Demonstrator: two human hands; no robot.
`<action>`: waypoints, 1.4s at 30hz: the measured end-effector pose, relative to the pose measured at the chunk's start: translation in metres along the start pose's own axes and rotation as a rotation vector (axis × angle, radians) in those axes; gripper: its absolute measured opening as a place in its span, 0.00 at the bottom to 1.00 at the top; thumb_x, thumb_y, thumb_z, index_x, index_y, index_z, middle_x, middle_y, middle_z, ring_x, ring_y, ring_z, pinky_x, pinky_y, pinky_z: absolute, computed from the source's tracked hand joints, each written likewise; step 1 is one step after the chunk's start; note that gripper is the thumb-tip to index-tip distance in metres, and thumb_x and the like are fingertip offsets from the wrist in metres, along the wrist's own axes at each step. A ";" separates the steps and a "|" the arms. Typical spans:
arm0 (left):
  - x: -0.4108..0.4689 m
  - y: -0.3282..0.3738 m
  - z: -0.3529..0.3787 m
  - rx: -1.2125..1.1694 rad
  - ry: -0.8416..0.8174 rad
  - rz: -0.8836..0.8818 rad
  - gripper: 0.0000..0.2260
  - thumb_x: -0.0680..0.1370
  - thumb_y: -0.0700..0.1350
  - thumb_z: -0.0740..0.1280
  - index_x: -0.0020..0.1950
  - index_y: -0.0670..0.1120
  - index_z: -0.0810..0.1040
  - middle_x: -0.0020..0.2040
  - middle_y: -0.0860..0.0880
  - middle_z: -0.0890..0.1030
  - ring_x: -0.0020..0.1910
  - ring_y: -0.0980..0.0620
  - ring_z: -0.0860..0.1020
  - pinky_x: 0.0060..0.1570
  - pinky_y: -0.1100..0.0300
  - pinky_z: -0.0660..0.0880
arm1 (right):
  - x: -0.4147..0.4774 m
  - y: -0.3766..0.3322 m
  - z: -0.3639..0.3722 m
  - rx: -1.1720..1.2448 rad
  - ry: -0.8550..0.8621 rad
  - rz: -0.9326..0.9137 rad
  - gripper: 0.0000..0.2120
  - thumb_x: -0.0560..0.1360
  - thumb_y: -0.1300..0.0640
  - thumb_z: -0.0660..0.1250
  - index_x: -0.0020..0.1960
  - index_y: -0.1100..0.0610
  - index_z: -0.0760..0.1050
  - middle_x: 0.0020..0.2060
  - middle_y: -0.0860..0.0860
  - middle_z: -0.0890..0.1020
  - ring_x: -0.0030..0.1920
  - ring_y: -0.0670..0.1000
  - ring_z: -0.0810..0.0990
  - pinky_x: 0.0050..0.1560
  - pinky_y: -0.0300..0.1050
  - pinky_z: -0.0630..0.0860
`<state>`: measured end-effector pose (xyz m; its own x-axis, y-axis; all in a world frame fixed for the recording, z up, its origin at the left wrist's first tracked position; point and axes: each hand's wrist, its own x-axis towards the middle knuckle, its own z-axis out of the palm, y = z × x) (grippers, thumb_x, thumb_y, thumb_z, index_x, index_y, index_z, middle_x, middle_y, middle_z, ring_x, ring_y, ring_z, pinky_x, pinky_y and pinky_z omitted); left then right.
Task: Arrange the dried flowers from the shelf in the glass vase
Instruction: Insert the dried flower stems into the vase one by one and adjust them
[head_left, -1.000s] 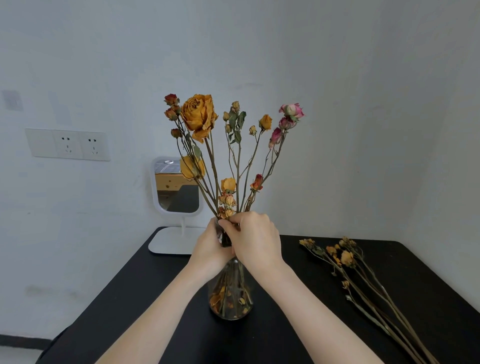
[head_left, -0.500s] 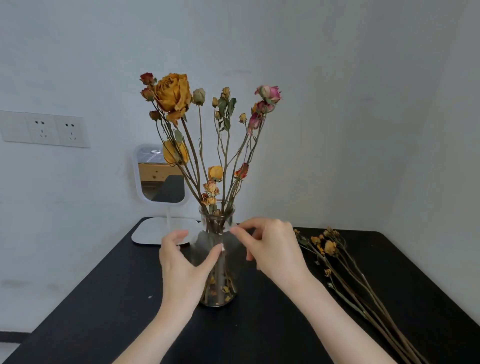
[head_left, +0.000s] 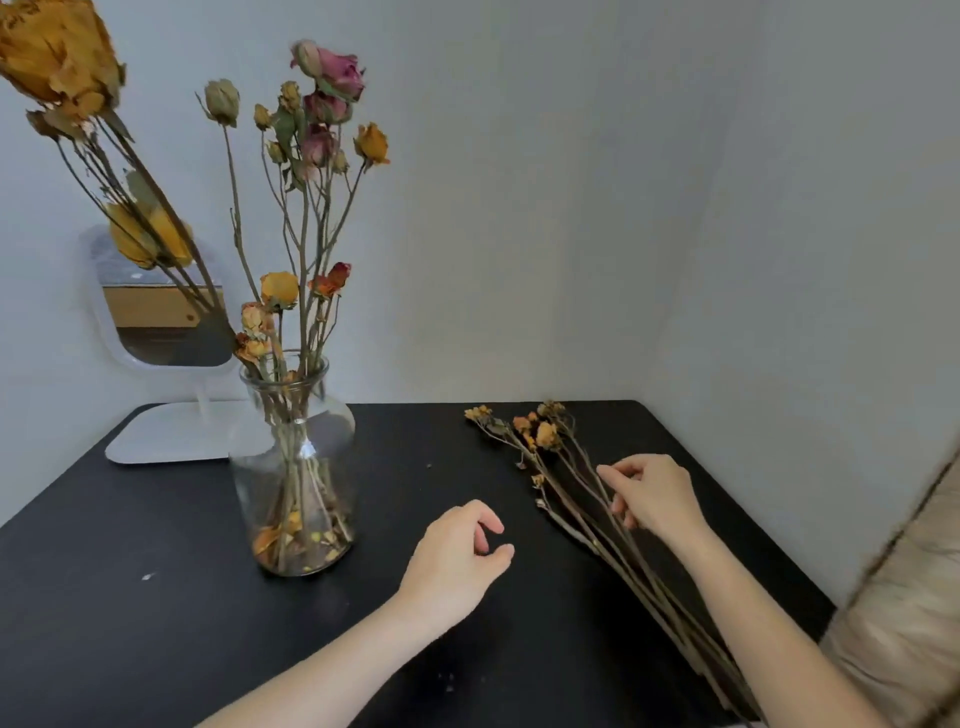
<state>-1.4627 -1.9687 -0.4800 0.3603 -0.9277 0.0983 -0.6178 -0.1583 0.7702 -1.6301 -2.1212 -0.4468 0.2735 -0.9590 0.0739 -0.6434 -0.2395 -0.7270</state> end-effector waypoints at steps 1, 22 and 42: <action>0.009 0.005 0.007 0.010 -0.015 -0.027 0.04 0.75 0.50 0.66 0.48 0.53 0.74 0.37 0.55 0.74 0.36 0.58 0.74 0.43 0.62 0.74 | 0.002 0.009 -0.004 -0.014 -0.007 0.024 0.05 0.75 0.51 0.67 0.44 0.52 0.78 0.25 0.49 0.81 0.19 0.41 0.75 0.31 0.39 0.73; 0.107 0.063 0.096 0.158 0.087 -0.296 0.12 0.72 0.57 0.68 0.40 0.48 0.81 0.33 0.53 0.77 0.32 0.54 0.77 0.32 0.61 0.70 | 0.029 0.026 0.003 -0.125 -0.221 0.112 0.11 0.75 0.49 0.67 0.38 0.54 0.79 0.26 0.48 0.78 0.36 0.44 0.79 0.51 0.43 0.74; 0.127 0.071 0.089 -0.271 0.012 -0.510 0.13 0.71 0.46 0.72 0.52 0.40 0.77 0.45 0.45 0.78 0.38 0.51 0.74 0.42 0.57 0.73 | 0.032 0.026 -0.017 0.098 -0.044 0.060 0.09 0.74 0.56 0.66 0.36 0.54 0.80 0.25 0.47 0.79 0.32 0.43 0.77 0.51 0.44 0.73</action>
<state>-1.5230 -2.1275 -0.4685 0.5747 -0.7524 -0.3218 -0.1634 -0.4908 0.8558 -1.6504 -2.1608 -0.4515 0.2693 -0.9631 -0.0003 -0.5869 -0.1639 -0.7929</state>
